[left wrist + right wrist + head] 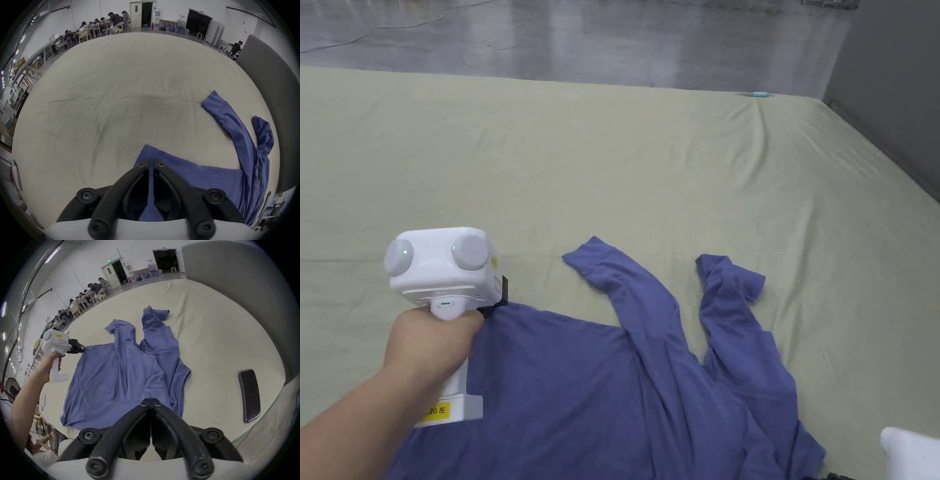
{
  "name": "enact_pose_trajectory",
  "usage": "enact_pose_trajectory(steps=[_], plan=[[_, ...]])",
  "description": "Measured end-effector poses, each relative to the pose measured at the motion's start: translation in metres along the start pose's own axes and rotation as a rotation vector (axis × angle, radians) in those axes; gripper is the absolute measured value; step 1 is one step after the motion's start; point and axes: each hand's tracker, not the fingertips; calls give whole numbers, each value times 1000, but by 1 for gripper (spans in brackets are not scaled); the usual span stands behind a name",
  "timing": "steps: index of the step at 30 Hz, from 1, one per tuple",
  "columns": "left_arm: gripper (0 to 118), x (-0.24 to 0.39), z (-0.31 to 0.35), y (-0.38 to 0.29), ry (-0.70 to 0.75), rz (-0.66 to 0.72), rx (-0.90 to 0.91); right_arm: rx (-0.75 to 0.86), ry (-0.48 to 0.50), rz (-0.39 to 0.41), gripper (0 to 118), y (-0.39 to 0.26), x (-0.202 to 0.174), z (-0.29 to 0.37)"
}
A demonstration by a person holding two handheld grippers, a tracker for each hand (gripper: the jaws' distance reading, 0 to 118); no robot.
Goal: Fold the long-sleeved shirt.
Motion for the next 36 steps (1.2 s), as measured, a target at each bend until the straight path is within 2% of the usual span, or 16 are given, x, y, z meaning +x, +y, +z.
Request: enact_pose_trajectory(steps=[9, 11, 12, 15, 16, 17, 18, 20, 21, 26, 27, 28, 29, 30, 33, 36], plan=[[4, 2, 0, 6, -37, 20, 28, 5, 27, 34, 0, 1, -10, -5], [99, 4, -2, 6, -23, 22, 37, 2, 28, 34, 0, 0, -9, -6], [117, 3, -9, 4, -35, 9, 10, -1, 24, 33, 0, -1, -8, -7], [112, 7, -15, -2, -11, -1, -28, -10, 3, 24, 0, -1, 0, -10], [99, 8, -17, -5, 10, -23, -54, -17, -11, 18, 0, -1, 2, -11], [68, 10, -20, -8, 26, -55, -73, -25, -26, 13, 0, 0, 4, -12], [58, 12, -22, -13, 47, -100, -95, -38, -45, 7, 0, 1, 7, -14], [10, 16, -9, -13, 36, -100, -3, -56, -76, -2, 0, 1, 11, -18], [0, 20, -4, -13, 31, -108, -14, -62, -80, 0, 0, 1, 12, -21], [0, 10, 18, -6, -61, -66, -10, -104, -20, -94, 2, 10, 21, -33], [0, 7, 26, -4, -66, -53, -10, -110, 4, -124, 24, 15, 24, -36], [0, 4, 32, -5, -82, -34, -24, -134, 29, -143, 80, 18, 25, -42], [0, 1, 39, -4, -105, -23, -13, -163, 42, -159, 114, 21, 26, -51], [0, -1, 45, -4, -115, -13, -13, -123, 38, -181, 118, 25, 30, -59], [0, -1, 63, -11, -125, -6, -21, -253, -5, -88, 112, 29, 25, -91], [0, -2, 79, -16, -129, -12, -14, -290, -69, 18, 2, 17, 14, -104]])
